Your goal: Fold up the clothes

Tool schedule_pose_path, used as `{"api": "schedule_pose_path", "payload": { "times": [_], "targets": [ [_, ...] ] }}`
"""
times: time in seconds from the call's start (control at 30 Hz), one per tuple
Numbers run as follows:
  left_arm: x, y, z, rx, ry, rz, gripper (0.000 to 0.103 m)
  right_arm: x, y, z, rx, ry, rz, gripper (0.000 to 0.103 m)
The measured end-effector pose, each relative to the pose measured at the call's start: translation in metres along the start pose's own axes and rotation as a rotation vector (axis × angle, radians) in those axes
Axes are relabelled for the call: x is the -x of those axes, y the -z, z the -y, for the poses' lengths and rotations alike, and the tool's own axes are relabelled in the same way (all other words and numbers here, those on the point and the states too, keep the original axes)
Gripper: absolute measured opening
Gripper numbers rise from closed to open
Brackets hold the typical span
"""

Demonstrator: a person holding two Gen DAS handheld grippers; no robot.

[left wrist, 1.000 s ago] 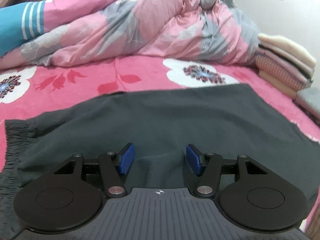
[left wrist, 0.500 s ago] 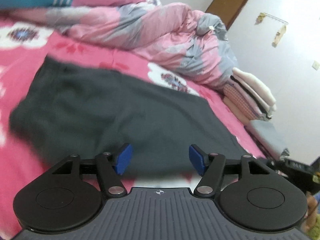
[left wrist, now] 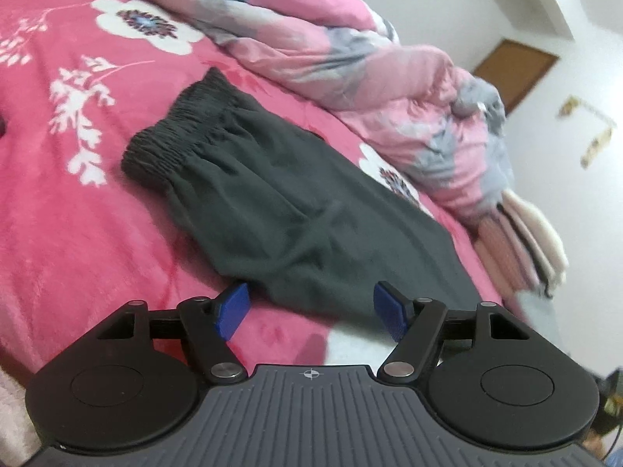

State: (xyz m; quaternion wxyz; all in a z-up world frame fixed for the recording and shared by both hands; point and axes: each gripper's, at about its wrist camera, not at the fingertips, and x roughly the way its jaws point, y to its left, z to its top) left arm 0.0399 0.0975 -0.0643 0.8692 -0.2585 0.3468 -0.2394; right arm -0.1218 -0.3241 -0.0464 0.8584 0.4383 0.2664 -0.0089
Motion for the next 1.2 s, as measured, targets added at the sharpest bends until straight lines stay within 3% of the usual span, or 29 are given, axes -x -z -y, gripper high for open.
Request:
{"api": "schedule_pose_path", "payload": {
  "times": [0.33,0.67,0.9,1.07,1.2],
  "targets": [
    [-0.013,-0.014,-0.019,0.138,-0.005,0.062,0.07,-0.004,0.0,0.016,-0.132,-0.009,-0.009,0.04],
    [-0.012,-0.012,-0.019,0.11,-0.003,0.079,0.07,-0.008,-0.002,0.025,-0.192,-0.005,-0.007,0.04],
    [-0.001,-0.004,-0.007,0.02,-0.023,0.041,0.07,-0.014,-0.001,0.022,-0.196,-0.024,-0.033,0.041],
    [0.014,0.018,0.014,-0.12,0.02,0.004,0.07,-0.02,0.003,0.018,-0.195,-0.051,-0.069,0.042],
    [0.003,0.038,0.038,-0.255,0.051,-0.048,0.07,-0.025,0.005,0.015,-0.193,-0.073,-0.099,0.046]
  ]
}}
